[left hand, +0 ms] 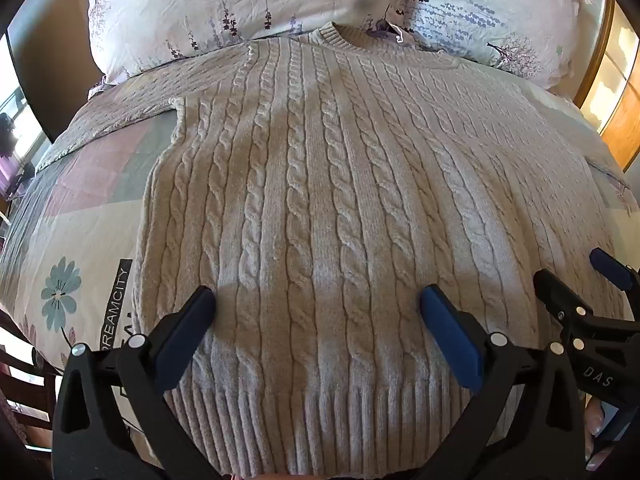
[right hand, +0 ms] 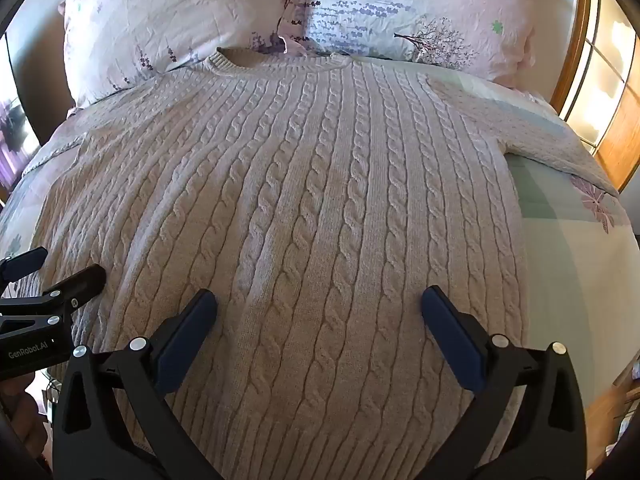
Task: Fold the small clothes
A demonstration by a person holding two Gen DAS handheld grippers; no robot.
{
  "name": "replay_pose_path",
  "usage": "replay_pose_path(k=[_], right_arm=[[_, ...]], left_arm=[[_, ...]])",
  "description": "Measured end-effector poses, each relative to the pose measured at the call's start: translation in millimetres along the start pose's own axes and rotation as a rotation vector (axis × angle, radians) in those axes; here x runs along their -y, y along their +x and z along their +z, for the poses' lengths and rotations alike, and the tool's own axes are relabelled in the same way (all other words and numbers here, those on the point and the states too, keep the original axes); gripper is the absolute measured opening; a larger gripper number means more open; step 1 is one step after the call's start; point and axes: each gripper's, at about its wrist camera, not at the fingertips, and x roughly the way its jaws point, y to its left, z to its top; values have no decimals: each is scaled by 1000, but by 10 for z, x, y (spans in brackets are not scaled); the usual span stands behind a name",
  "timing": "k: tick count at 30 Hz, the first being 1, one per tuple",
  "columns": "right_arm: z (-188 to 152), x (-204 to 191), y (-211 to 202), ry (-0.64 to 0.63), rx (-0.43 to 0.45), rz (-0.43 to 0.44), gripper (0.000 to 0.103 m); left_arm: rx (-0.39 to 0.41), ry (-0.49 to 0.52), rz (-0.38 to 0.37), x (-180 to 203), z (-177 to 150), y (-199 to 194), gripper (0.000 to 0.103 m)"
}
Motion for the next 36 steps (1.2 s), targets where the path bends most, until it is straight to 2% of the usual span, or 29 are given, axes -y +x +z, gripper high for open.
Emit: replay_pose_path(k=[36], right_arm=[[6, 3, -6, -1, 3, -1, 102]], left_arm=[[-3, 5, 3, -8, 30, 22, 101]])
